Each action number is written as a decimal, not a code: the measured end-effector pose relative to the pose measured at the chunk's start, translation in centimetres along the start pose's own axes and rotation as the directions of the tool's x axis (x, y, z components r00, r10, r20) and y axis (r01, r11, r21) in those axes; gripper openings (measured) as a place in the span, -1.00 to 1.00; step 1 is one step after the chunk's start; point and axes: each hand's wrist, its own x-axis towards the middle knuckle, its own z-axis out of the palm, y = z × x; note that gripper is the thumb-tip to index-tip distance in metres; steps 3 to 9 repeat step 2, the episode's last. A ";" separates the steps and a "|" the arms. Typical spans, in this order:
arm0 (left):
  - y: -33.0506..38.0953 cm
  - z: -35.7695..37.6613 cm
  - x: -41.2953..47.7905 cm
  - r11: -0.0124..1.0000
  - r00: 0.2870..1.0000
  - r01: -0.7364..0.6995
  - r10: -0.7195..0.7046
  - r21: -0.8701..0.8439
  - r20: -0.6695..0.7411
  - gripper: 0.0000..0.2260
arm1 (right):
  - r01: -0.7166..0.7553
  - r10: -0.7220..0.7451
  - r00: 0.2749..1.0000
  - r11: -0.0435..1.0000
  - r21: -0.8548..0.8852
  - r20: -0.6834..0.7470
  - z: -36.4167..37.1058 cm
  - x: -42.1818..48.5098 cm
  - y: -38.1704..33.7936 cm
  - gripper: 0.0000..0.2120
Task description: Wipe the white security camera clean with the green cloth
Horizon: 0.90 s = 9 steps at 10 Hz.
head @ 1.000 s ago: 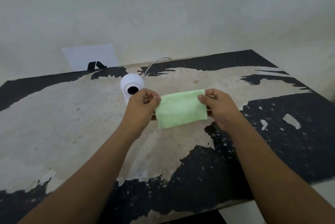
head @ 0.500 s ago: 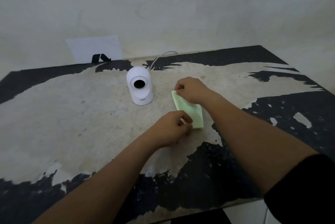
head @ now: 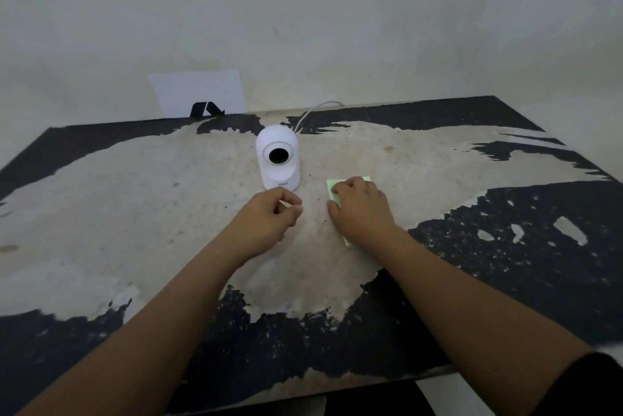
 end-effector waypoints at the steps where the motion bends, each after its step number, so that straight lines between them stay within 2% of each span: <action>1: -0.3 -0.3 -0.4 1.000 1.000 -0.008 0.008 0.004 -0.030 -0.86 | -0.051 0.051 0.998 0.999 -0.009 -0.032 0.4 -0.6 -0.6 -0.57; 9: -0.6 -0.4 -0.7 1.000 0.999 -0.007 0.008 0.012 -0.050 -0.86 | -0.066 0.066 0.997 0.998 -0.002 -0.036 0.7 -0.8 -0.6 -0.54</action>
